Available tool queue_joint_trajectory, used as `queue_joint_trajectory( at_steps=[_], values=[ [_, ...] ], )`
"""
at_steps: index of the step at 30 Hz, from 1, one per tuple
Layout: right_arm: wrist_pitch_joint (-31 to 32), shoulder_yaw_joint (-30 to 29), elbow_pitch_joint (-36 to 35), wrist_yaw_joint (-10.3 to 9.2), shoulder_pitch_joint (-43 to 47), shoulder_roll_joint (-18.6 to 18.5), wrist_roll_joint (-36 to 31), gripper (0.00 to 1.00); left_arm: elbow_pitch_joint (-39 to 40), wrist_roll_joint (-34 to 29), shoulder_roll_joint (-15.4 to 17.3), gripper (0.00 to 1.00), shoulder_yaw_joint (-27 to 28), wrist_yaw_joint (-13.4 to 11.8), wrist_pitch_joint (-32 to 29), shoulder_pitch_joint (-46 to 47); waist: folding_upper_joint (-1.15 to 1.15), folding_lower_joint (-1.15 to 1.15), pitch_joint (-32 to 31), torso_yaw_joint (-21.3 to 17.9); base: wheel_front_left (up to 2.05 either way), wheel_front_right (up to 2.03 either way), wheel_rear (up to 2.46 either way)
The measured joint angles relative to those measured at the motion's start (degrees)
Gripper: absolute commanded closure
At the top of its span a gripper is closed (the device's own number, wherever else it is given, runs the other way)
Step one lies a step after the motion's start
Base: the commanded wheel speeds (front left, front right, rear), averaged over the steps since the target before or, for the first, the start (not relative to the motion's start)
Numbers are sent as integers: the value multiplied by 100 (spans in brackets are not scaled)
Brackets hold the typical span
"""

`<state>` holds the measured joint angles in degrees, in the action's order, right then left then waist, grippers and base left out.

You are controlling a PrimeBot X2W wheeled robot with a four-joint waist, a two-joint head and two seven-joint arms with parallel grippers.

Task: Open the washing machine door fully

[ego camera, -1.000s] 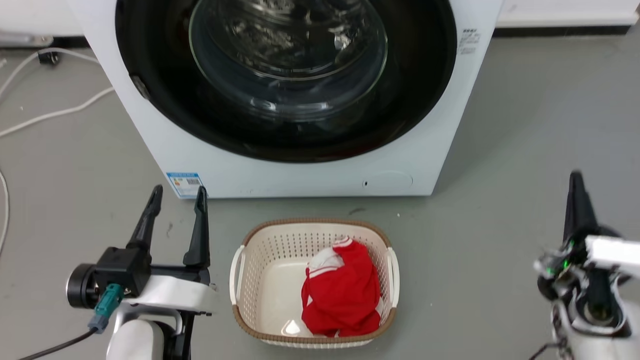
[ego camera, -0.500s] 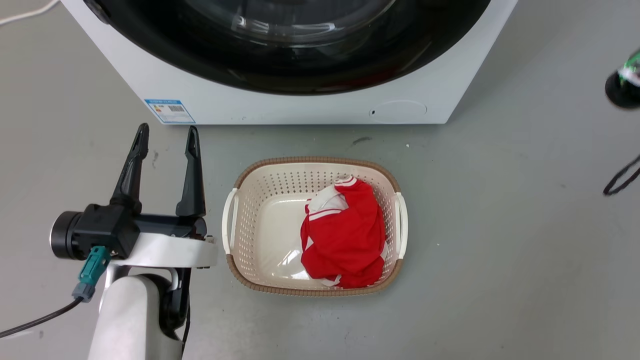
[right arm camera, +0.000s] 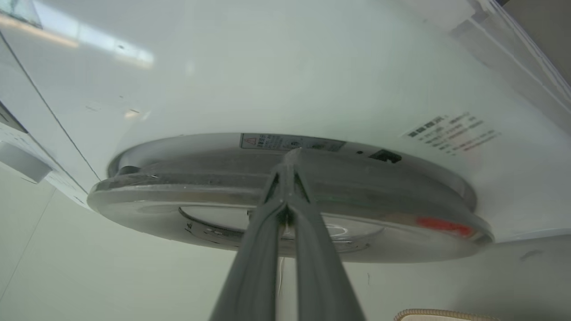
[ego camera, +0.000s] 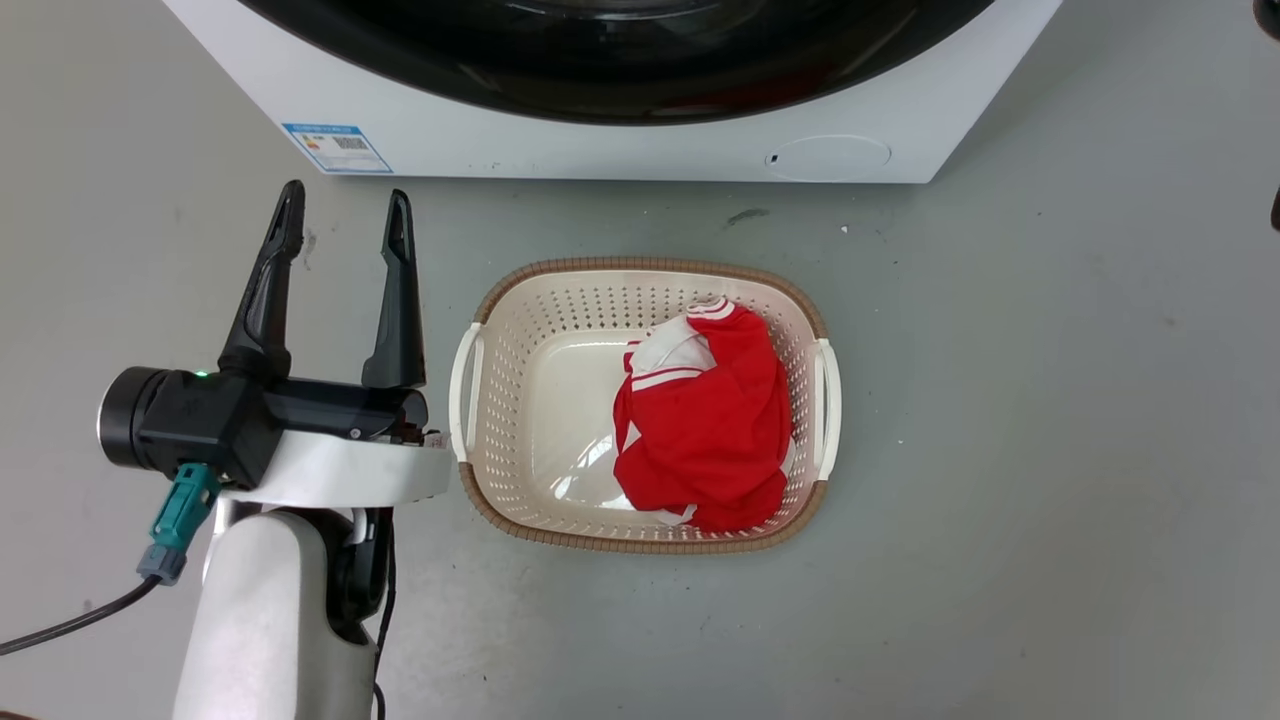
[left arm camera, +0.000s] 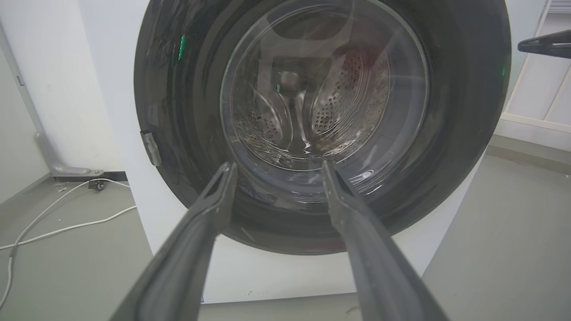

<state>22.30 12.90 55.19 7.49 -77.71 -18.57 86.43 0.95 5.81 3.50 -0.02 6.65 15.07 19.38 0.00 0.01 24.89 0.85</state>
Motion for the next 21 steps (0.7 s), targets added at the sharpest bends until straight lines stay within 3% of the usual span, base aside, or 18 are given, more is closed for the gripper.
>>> queue_joint_trajectory(
  at_steps=[13,21],
  values=[
    [-98,233,1141,0,-1061,236,-430,100,78,18,-26,0,-89,37,0,184,0,0,331,204,0,0,0],
    [615,223,1165,0,-1134,204,-327,100,30,33,-35,0,-102,41,0,193,0,0,334,299,0,0,0]
  ],
)
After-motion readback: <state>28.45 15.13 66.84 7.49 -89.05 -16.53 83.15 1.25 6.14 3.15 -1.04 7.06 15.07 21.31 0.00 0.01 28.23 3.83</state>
